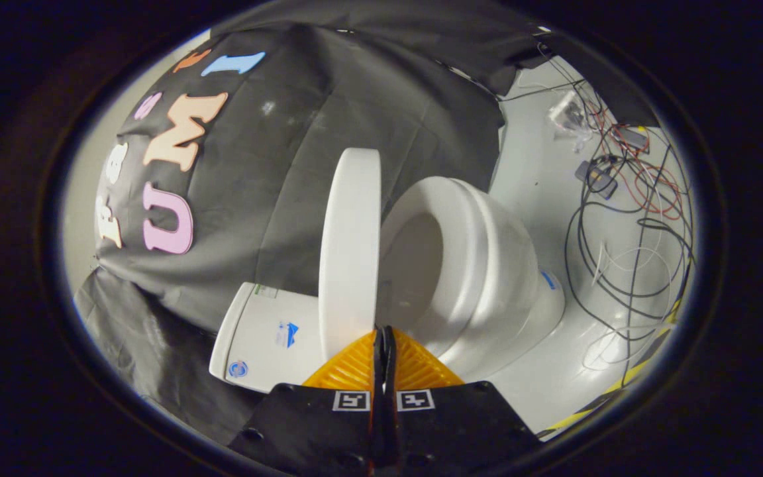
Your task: Open the toilet lid.
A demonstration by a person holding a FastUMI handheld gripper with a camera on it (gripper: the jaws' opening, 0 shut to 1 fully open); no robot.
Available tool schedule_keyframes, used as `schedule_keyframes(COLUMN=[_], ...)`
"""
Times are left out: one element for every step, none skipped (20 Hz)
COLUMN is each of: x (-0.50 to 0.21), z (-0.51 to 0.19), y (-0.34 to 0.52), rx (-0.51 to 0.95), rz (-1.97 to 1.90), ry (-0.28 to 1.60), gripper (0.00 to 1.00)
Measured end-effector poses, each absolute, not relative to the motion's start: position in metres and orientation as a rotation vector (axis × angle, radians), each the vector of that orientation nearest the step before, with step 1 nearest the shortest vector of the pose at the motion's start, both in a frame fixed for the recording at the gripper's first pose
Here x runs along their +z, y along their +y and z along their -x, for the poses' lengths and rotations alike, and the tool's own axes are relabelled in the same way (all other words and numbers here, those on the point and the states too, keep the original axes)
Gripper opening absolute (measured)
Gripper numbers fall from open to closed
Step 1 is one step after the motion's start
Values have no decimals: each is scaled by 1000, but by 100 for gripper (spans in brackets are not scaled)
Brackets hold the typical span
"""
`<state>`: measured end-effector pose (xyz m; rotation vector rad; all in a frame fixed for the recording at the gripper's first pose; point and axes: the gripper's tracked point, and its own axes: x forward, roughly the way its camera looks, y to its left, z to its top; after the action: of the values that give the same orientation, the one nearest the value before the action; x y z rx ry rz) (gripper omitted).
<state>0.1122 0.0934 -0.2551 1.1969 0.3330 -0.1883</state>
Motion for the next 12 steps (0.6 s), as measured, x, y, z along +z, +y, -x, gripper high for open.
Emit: schedule_keyframes(x=[-247,-241,-234,-229,-223,-217,-210,-203,-196,-190,-186,-183], z=[-113,-114,-115,-116,-117,-119,-120,-121,-123,-125,-126,-127], y=[97,99,102,103,105,107,111,115,118,121,122,124], rx=[-187,-184,-180,-177,-179,-178,-174,-167,-158,-156,-157,-161], rz=[-1176,-1159,-1147,-1141,-1137,-1132,-1119,-1103,-1084,-1061,-1035,-1008], ry=[328,325,327,328,325,319,313,308,307,308,311,314], gripper=[0,0,0,0,0,0,0,0,0,0,0,0])
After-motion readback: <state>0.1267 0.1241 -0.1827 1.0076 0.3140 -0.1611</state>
